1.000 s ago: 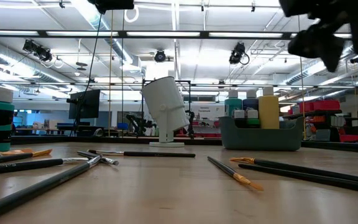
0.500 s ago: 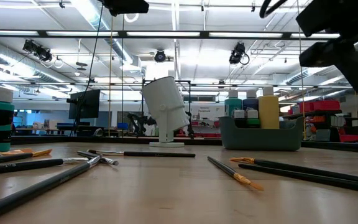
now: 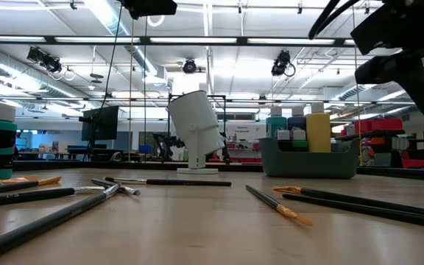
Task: Pick & Place Paint Supplies
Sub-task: Put the small purple paint bottle into the blue bin
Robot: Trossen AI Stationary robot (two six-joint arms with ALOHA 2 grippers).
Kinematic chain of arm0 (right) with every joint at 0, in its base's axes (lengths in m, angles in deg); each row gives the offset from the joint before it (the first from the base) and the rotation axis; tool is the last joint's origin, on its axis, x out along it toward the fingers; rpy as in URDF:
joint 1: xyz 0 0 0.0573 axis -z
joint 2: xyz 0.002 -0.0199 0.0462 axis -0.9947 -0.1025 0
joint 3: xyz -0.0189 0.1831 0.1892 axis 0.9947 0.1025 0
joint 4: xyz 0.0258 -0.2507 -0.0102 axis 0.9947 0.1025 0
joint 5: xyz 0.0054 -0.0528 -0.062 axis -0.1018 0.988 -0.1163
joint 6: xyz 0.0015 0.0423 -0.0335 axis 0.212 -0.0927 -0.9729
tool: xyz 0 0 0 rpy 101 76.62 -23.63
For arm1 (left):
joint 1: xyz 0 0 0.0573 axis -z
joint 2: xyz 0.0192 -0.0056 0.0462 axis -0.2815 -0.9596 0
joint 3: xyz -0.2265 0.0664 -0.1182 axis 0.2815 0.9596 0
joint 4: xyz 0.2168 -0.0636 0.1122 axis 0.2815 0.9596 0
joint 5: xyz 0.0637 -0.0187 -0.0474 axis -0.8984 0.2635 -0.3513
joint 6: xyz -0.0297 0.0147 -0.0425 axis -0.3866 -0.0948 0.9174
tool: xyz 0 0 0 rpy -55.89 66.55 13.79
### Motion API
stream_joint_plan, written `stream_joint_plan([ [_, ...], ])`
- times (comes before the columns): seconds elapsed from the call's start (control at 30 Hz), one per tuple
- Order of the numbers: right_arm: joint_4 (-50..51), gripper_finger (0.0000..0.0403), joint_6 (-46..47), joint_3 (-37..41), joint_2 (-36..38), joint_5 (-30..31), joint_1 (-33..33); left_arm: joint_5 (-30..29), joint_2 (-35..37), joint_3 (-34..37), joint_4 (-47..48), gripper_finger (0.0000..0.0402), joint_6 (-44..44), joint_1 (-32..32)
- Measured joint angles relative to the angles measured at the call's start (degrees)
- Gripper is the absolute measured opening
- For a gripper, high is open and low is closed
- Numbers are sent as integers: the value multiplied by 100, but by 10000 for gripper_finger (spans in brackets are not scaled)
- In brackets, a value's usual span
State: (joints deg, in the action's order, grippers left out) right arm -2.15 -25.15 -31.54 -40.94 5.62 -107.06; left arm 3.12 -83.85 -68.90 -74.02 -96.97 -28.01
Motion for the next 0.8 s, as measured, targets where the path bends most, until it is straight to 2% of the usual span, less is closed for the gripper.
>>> stream_joint_plan([
  [0.2,50,150,91,0,-21,-51,0,0,0,0,17,142,11,0],
  [0.37,232,112,344,0,-15,-88,7,0,0,0,17,142,11,0],
  [0.57,272,112,449,-2,-15,-236,181,0,1,0,15,142,11,0],
  [0.67,643,121,424,-176,-13,-345,340,0,2,0,-12,142,11,0],
  [0.8,1405,115,315,-682,-12,16,554,-4,2,0,-24,142,-138,0],
])
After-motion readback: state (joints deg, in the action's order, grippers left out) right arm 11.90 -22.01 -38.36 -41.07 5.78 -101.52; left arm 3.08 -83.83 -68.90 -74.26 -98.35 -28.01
